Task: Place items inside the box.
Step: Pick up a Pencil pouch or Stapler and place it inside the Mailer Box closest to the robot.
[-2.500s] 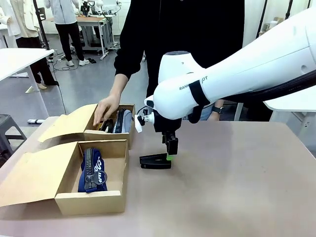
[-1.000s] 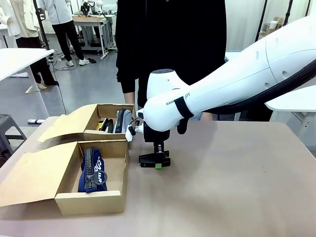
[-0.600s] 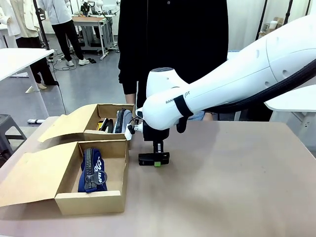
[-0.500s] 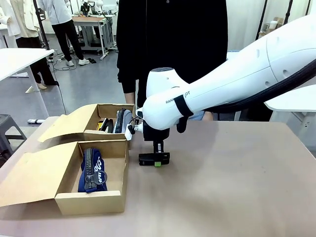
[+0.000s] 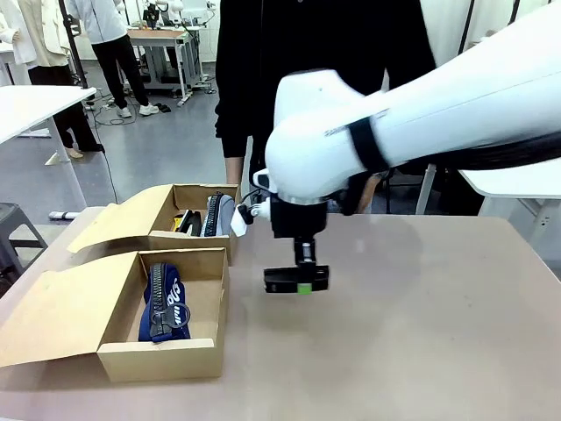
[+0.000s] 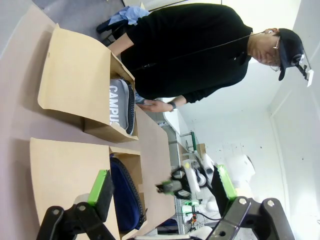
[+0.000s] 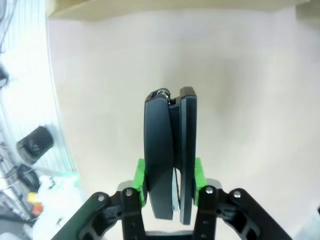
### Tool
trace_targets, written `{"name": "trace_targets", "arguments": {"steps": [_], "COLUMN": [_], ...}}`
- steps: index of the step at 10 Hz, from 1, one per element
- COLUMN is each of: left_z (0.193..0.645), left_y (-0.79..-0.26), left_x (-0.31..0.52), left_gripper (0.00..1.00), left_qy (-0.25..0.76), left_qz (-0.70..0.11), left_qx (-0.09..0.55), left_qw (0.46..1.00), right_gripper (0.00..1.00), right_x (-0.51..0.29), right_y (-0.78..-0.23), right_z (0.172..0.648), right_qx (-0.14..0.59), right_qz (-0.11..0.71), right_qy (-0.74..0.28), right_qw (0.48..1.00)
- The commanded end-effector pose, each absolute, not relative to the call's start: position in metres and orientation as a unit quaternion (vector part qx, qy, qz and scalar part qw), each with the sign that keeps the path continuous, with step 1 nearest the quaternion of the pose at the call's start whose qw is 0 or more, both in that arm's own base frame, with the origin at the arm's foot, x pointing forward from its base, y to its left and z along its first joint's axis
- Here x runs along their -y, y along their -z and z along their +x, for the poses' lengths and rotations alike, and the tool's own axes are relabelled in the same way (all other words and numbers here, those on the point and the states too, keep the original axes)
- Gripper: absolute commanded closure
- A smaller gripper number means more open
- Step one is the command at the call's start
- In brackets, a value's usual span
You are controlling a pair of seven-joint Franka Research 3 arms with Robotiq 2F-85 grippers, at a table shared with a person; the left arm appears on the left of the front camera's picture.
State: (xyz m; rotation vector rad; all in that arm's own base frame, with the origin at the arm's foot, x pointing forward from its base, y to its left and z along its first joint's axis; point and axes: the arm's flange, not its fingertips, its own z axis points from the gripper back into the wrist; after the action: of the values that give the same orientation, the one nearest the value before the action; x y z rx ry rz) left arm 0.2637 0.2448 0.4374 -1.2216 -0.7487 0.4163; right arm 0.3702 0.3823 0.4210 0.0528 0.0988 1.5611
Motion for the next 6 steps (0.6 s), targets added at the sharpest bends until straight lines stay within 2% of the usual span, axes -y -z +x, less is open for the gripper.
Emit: {"name": "trace_targets", "arguments": {"steps": [1, 2, 3, 4, 5, 6], "left_z": [0.264, 0.264, 0.264, 0.264, 0.264, 0.264], "left_y": [-0.437, -0.437, -0.437, -0.437, -0.437, -0.437], "left_x": [-0.244, -0.244, -0.244, -0.244, -0.244, -0.244], "left_gripper": [0.00, 0.00, 0.00, 0.00, 0.00, 0.00], "left_qy": [-0.183, -0.183, -0.183, -0.183, -0.183, -0.183], "left_qz": [-0.560, -0.560, -0.560, -0.560, -0.560, -0.560], "left_qx": [0.353, 0.353, 0.353, 0.353, 0.353, 0.353], "left_qw": [0.726, 0.726, 0.726, 0.726, 0.726, 0.726], "right_gripper": [1.00, 1.00, 0.76, 0.76, 0.76, 0.58], "right_x": [-0.329, -0.319, -0.313, -0.338, -0.338, -0.314], "right_y": [-0.454, -0.450, -0.436, -0.456, -0.456, -0.453], "right_z": [0.290, 0.280, 0.293, 0.297, 0.297, 0.279], "right_qx": [-0.041, -0.037, -0.073, -0.041, -0.041, -0.052], "right_qz": [-0.002, 0.002, -0.028, 0.002, 0.002, -0.009], "right_qy": [-0.650, -0.632, -0.633, -0.662, -0.662, -0.647], "right_qw": [0.759, 0.774, 0.770, 0.749, 0.749, 0.761]}}
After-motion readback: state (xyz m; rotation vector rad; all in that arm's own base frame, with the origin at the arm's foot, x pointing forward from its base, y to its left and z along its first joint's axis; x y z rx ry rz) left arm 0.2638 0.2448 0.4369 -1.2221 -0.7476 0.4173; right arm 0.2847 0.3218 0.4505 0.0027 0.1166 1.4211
